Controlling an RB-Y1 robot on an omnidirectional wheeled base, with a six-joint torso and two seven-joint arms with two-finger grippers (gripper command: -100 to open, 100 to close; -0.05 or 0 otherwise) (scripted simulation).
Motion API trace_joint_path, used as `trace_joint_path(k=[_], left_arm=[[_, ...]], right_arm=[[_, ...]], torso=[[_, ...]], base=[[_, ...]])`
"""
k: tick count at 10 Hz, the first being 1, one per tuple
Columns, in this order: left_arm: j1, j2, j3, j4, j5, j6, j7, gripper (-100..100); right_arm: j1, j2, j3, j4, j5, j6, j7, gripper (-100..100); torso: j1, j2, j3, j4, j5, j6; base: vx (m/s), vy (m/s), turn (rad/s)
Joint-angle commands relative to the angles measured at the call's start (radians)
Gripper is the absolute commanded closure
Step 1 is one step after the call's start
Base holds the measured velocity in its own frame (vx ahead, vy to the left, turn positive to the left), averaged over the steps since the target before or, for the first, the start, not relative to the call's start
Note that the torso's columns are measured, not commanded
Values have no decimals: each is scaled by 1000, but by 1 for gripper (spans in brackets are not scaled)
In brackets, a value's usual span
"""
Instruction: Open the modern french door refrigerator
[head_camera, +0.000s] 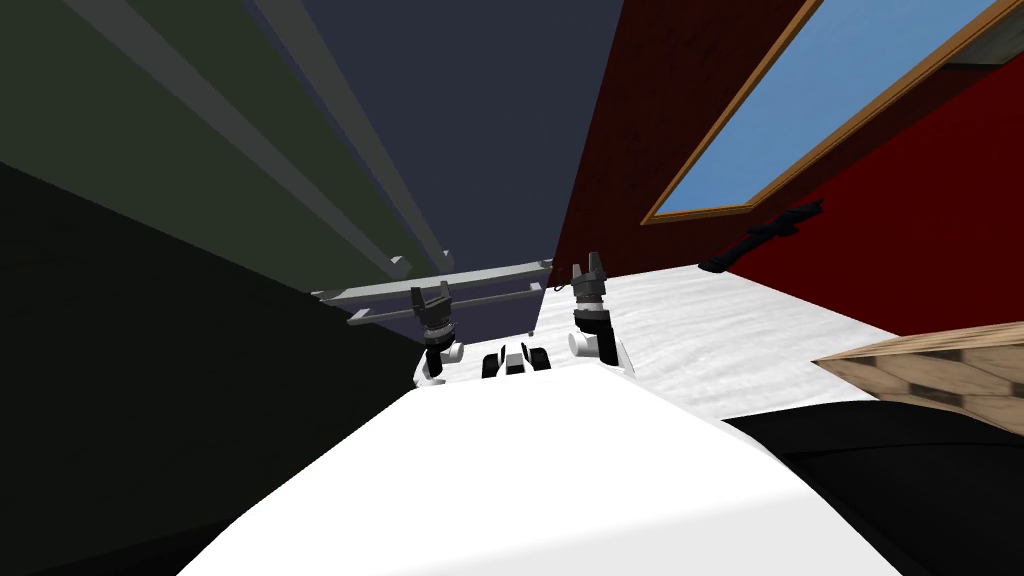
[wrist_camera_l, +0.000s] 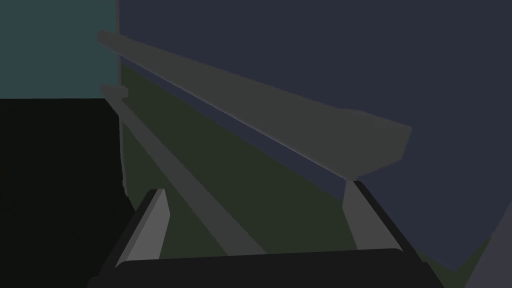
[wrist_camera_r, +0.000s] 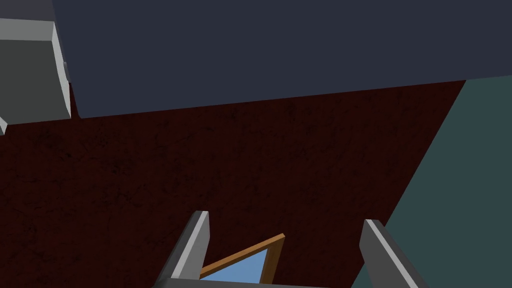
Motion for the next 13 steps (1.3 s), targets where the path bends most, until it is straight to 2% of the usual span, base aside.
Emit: trace_joint_path(k=[1, 6, 7, 8, 13], left_arm=[[-22, -24, -9, 58, 9, -52, 6, -100], [-49, -119, -19, 137, 21, -119, 16, -100], [-46, -106, -19, 128, 20, -111, 15, -100], [-64, -109, -17, 108, 20, -76, 13, -100], [-106, -112, -11, 60, 22, 12, 7, -100]], right_arm=[[0, 0, 0, 0, 0, 0, 0, 0], [0, 0, 0, 0, 0, 0, 0, 0], [0, 0, 0, 0, 0, 0, 0, 0], [0, 0, 0, 0, 0, 0, 0, 0], [0, 0, 0, 0, 0, 0, 0, 0]], torso=[[0, -1, -1, 0, 0, 0], [1, 2, 1, 1, 0, 0], [1, 2, 1, 1, 0, 0], [1, 3, 2, 1, 0, 0], [1, 0, 0, 0, 0, 0]], base=[[114, -19, -40], [79, -16, -29], [22, -7, -5], [0, 0, 22], [-10, 3, 10]])
